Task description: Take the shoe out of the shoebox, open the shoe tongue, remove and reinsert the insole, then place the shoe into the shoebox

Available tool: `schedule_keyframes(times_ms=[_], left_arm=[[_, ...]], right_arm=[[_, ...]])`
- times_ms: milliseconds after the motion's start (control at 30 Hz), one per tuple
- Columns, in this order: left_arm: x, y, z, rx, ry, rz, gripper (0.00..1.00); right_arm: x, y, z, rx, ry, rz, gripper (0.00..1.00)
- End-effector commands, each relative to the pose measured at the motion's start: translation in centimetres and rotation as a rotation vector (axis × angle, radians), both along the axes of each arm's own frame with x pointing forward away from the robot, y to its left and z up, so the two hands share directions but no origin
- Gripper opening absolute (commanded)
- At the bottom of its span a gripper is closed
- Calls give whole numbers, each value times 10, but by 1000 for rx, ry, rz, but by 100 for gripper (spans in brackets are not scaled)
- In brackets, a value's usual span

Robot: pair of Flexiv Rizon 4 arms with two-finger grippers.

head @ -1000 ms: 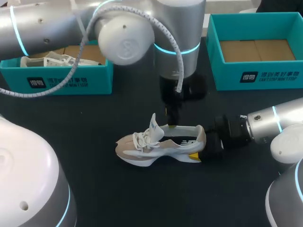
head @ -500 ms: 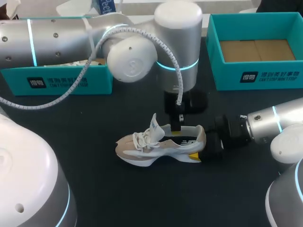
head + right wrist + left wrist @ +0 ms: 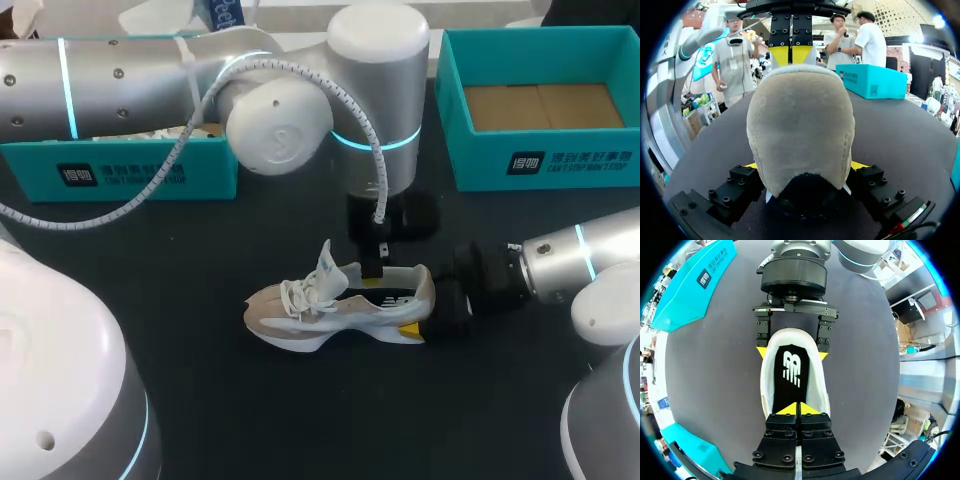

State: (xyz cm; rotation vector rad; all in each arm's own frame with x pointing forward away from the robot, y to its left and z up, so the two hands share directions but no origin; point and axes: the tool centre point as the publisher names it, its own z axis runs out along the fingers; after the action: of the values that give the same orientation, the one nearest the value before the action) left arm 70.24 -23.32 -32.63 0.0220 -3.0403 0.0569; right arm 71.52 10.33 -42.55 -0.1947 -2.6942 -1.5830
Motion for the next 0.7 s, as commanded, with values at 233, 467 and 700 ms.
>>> schedule_keyframes(times_ms=[233, 467, 700], left_arm=[[1, -12, -30, -86, 83, -82, 0], [-3, -22, -47, -101, 107, -99, 0], [-15, -24, -51, -114, 152, -130, 0]], right_arm=[[0, 5, -11, -3, 2, 0, 0], [0, 5, -11, -3, 2, 0, 0], [0, 5, -11, -3, 2, 0, 0]])
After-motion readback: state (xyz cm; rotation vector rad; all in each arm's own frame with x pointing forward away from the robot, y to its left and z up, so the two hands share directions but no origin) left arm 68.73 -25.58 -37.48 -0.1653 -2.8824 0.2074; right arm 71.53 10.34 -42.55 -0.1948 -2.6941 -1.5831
